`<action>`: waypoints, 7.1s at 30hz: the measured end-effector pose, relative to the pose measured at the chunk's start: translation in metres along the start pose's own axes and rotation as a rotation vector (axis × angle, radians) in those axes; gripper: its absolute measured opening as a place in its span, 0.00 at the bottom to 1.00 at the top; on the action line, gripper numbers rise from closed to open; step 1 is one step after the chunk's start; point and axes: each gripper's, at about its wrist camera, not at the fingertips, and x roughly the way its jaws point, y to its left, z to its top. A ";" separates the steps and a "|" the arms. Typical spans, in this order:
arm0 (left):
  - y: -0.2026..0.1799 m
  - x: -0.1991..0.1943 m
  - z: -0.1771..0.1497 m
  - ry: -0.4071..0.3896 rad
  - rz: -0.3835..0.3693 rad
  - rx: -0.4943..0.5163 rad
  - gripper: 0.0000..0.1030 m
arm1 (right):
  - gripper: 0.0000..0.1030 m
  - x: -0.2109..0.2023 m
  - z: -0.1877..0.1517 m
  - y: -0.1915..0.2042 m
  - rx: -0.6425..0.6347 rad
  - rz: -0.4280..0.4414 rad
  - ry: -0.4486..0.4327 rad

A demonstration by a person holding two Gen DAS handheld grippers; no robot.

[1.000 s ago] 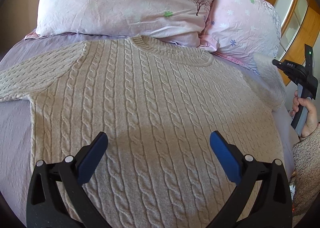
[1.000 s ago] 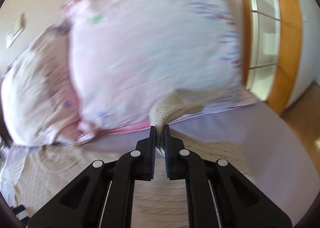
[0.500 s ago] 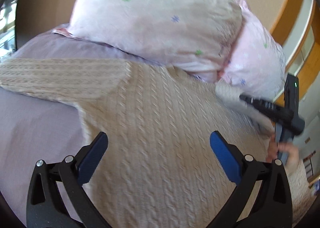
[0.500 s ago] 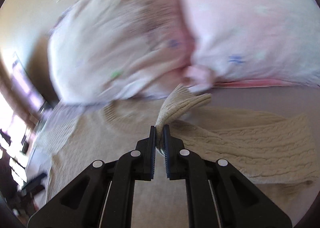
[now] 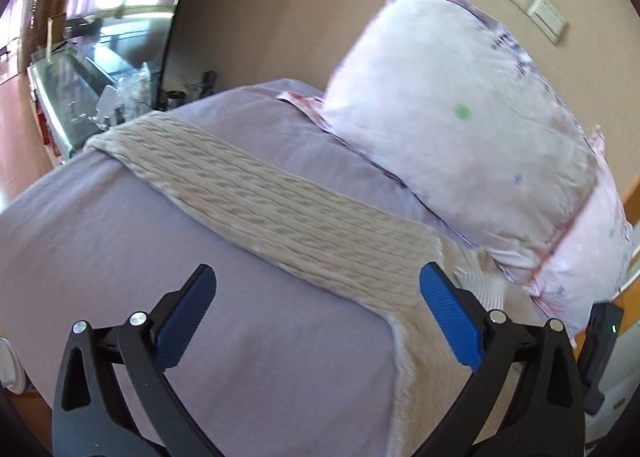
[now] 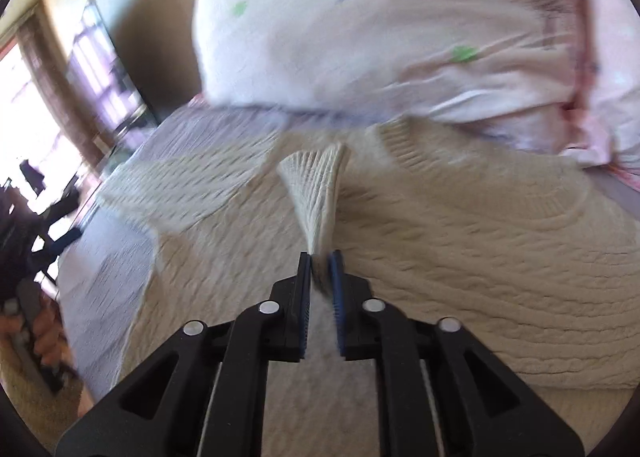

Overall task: Fold small clothes
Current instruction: 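Fold the held sleeve across the sweater body and open the right gripper, then grasp the other sleeve cuff with the left gripper and lift it, then fold the held sleeve across the sweater body and release it with the left gripper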

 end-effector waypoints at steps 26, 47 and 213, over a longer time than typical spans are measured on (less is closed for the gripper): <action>0.190 0.058 0.098 0.041 0.124 -0.556 0.12 | 0.71 -0.086 -0.033 -0.057 0.161 0.005 -0.169; -0.240 0.023 -0.039 -0.068 -0.226 0.570 0.08 | 0.71 -0.153 -0.077 -0.143 0.283 -0.219 -0.307; -0.232 0.033 -0.029 -0.053 -0.102 0.583 0.08 | 0.71 -0.210 -0.166 -0.211 0.579 -0.268 -0.401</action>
